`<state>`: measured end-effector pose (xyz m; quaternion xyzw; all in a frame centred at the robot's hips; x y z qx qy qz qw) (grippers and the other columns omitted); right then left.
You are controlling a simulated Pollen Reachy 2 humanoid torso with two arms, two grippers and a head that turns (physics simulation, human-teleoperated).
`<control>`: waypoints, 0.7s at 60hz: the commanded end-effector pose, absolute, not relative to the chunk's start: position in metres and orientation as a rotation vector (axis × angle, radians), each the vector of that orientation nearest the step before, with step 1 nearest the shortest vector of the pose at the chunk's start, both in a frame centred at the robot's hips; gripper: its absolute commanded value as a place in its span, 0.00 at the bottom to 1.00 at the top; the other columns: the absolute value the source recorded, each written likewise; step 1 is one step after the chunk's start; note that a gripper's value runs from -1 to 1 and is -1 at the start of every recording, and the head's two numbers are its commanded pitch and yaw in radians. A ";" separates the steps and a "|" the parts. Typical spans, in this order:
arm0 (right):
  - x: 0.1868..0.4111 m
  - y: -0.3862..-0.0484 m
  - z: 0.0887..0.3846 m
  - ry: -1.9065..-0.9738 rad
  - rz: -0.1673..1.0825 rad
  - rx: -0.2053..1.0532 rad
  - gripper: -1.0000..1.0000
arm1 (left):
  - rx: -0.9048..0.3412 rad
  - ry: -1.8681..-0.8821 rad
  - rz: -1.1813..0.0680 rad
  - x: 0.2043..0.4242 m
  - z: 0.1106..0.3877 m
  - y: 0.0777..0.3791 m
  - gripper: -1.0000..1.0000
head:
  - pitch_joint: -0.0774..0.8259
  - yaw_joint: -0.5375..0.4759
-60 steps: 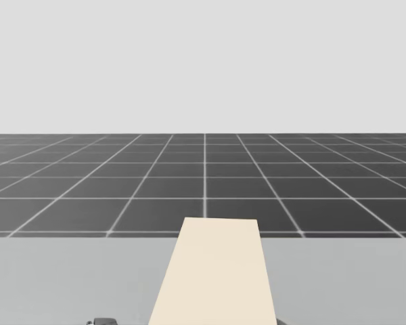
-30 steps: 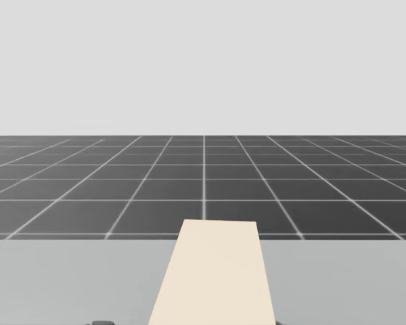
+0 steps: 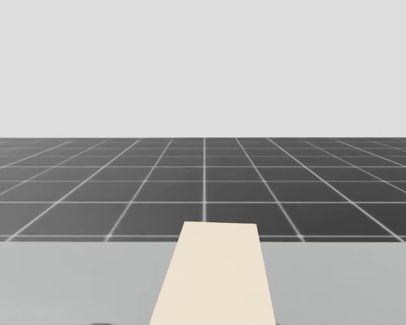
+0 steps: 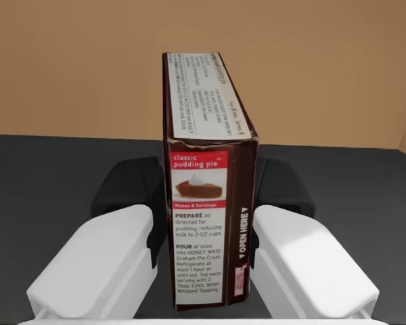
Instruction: Retrieve the object from inside the box.
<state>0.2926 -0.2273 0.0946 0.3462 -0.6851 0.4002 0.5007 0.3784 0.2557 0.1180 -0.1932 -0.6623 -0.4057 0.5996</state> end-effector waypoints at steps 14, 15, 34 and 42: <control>0.271 -0.305 0.089 -1.796 0.817 0.718 1.00 | -0.401 -1.516 -0.920 0.377 0.112 0.265 0.00 | 0.15 0.54; 0.272 -0.310 0.090 -1.803 0.806 0.708 1.00 | -0.400 -1.516 -0.920 0.377 0.112 0.265 0.00 | 0.15 0.54; 0.284 -0.367 0.109 -1.885 0.715 0.540 1.00 | -0.393 -1.520 -0.908 0.377 0.112 0.267 0.00 | 0.14 0.53; 0.301 -0.389 0.133 -1.936 0.634 0.384 1.00 | -0.392 -1.521 -0.907 0.378 0.112 0.268 0.00 | 0.14 0.53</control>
